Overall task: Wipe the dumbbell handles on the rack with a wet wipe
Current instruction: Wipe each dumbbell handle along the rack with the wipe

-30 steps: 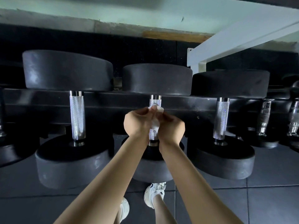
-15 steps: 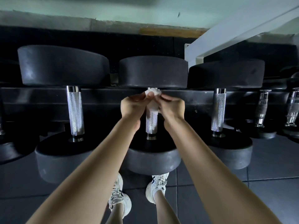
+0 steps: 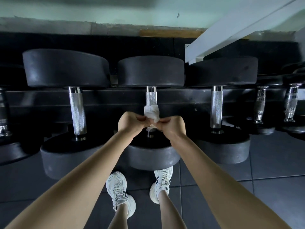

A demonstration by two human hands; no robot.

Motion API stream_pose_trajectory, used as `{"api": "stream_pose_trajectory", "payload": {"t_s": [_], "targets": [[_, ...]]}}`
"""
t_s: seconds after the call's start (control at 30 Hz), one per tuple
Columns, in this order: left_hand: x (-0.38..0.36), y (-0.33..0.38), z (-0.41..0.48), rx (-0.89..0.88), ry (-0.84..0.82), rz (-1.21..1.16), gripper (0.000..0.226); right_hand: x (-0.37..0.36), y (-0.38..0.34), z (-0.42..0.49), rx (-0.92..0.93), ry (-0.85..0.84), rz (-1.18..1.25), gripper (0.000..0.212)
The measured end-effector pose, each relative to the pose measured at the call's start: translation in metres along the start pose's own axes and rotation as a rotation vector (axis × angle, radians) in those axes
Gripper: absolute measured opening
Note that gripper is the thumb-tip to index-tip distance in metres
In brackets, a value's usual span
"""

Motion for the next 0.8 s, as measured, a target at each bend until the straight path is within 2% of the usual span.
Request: {"api": "stream_pose_trajectory", "payload": {"t_s": [0.17,0.23,0.37,0.43,0.53,0.63,0.73,0.8], "targets": [[-0.002,-0.006,-0.010,0.019,-0.051,0.218,0.038,-0.002,0.003,-0.004,0.029,-0.052,-0.189,0.020],[-0.001,-0.006,-0.014,-0.005,-0.029,0.190,0.037,0.000,0.001,-0.008,0.059,-0.032,-0.205,0.017],[0.009,0.004,-0.024,-0.085,0.098,0.042,0.025,0.017,0.004,-0.015,0.044,0.074,0.005,0.016],[0.018,0.014,-0.031,-0.148,0.174,-0.036,0.027,0.024,0.004,-0.018,0.045,0.084,0.079,0.012],[0.023,0.026,-0.038,-0.210,0.203,-0.133,0.035,0.043,0.001,-0.024,0.055,0.114,0.117,0.015],[0.018,0.034,-0.038,-0.240,0.151,-0.081,0.030,0.078,-0.010,-0.028,0.122,0.265,-0.108,0.009],[0.011,0.036,-0.033,-0.226,0.106,-0.097,0.029,0.091,-0.029,-0.032,0.243,0.435,-0.396,0.013],[0.007,0.036,-0.028,-0.221,0.099,-0.107,0.027,0.072,-0.040,-0.027,0.369,0.420,-0.569,0.014]]}}
Point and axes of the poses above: each hand's wrist, its own z-axis towards the middle knuckle, its own x-axis out of the back of the hand, y = z × x, the point moved 9 cm from there along z, towards the middle knuckle, and after that the axes turned 3 degrees about -z, right-handed, at the moved point
